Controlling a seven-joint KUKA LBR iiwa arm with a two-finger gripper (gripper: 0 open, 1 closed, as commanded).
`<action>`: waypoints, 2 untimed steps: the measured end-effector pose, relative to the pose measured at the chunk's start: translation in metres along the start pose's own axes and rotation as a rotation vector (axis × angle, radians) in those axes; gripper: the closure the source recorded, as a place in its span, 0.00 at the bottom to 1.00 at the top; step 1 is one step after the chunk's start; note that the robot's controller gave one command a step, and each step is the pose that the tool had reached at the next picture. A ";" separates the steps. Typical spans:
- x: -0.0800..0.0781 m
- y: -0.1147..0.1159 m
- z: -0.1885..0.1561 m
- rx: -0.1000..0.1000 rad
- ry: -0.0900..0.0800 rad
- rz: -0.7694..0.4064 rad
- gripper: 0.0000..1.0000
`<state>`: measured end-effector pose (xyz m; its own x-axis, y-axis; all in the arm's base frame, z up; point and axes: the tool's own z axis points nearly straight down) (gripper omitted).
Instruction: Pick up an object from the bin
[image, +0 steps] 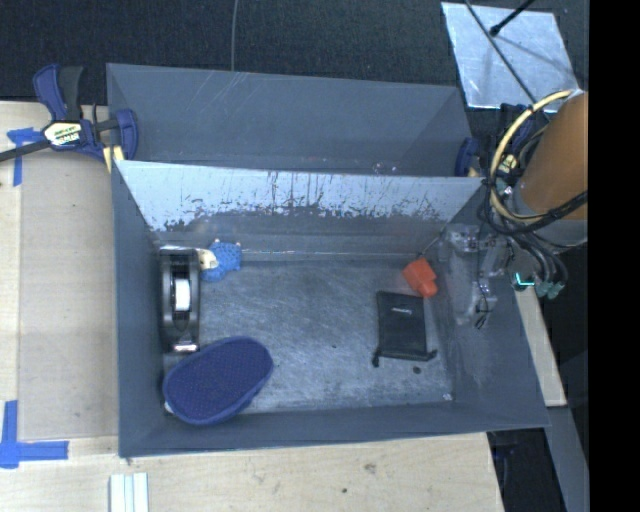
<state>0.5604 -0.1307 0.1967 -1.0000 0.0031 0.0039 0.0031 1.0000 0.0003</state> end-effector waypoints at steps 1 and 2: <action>-0.014 0.009 0.116 -0.001 -0.003 0.119 0.00; -0.009 0.012 0.123 -0.002 -0.015 0.361 0.00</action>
Offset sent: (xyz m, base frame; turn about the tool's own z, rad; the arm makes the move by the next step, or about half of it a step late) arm 0.0137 0.0085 -0.1123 0.1191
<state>0.5690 -0.1187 0.0732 -0.9343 0.3563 -0.0110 0.3563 0.9344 0.0035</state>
